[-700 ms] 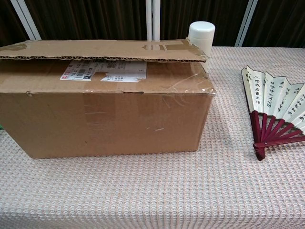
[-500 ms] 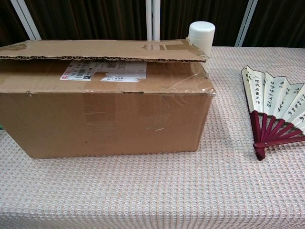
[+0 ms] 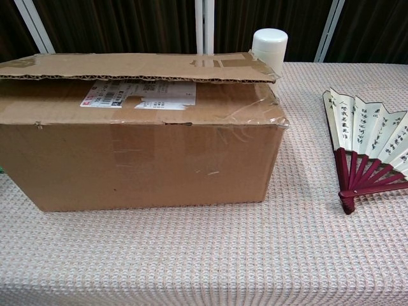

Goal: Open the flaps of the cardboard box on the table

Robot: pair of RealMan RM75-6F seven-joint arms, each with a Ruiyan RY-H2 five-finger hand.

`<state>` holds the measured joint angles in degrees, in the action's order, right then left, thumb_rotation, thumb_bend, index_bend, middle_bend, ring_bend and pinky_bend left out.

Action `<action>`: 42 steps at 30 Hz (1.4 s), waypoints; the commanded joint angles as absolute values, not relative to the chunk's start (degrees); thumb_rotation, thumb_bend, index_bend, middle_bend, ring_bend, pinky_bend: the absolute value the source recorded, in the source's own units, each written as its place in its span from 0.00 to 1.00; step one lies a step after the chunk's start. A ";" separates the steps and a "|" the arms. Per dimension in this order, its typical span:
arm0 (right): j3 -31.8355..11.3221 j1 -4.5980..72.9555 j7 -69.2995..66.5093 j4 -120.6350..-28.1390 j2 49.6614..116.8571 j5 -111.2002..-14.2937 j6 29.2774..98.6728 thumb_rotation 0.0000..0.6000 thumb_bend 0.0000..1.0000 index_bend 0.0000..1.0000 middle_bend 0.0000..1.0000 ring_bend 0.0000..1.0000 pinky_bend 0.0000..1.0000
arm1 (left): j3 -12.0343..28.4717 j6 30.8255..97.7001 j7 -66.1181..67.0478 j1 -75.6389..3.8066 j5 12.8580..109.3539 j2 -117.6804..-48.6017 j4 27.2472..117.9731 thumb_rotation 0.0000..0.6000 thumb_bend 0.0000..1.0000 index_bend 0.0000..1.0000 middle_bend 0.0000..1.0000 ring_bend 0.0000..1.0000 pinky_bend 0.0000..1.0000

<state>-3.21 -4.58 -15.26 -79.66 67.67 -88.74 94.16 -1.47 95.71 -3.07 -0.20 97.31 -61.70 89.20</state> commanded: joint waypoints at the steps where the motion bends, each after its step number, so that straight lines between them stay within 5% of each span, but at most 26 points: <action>1: -3.23 -4.39 -15.04 -79.61 67.63 -88.54 93.73 1.00 0.33 0.00 0.00 0.00 0.00 | -1.20 95.76 -3.77 -0.70 97.81 -61.09 90.58 0.88 0.03 0.04 0.12 0.07 0.16; 13: -3.23 -4.69 -17.39 -77.17 68.32 -87.01 92.75 1.00 0.33 0.00 0.00 0.00 0.00 | 2.20 88.91 -0.30 -9.23 103.06 -59.68 103.27 0.83 0.03 0.04 0.12 0.07 0.16; 18: -3.12 -4.74 -17.72 -76.78 68.46 -87.23 92.88 1.00 0.33 0.00 0.00 0.00 0.00 | 4.60 83.33 2.78 -14.20 102.83 -62.49 106.83 0.98 0.03 0.04 0.12 0.07 0.17; 28: -3.37 -5.29 -18.90 -75.95 68.25 -86.44 93.17 1.00 0.33 0.00 0.00 0.00 0.00 | 8.06 73.27 6.56 -21.67 95.00 -69.95 106.72 1.00 0.03 0.04 0.11 0.07 0.17; 42: -3.55 -5.09 -18.42 -75.93 68.32 -86.41 92.83 1.00 0.33 0.00 0.00 0.00 0.00 | 13.45 74.80 11.53 -26.14 92.08 -73.94 103.45 1.00 0.04 0.04 0.11 0.07 0.17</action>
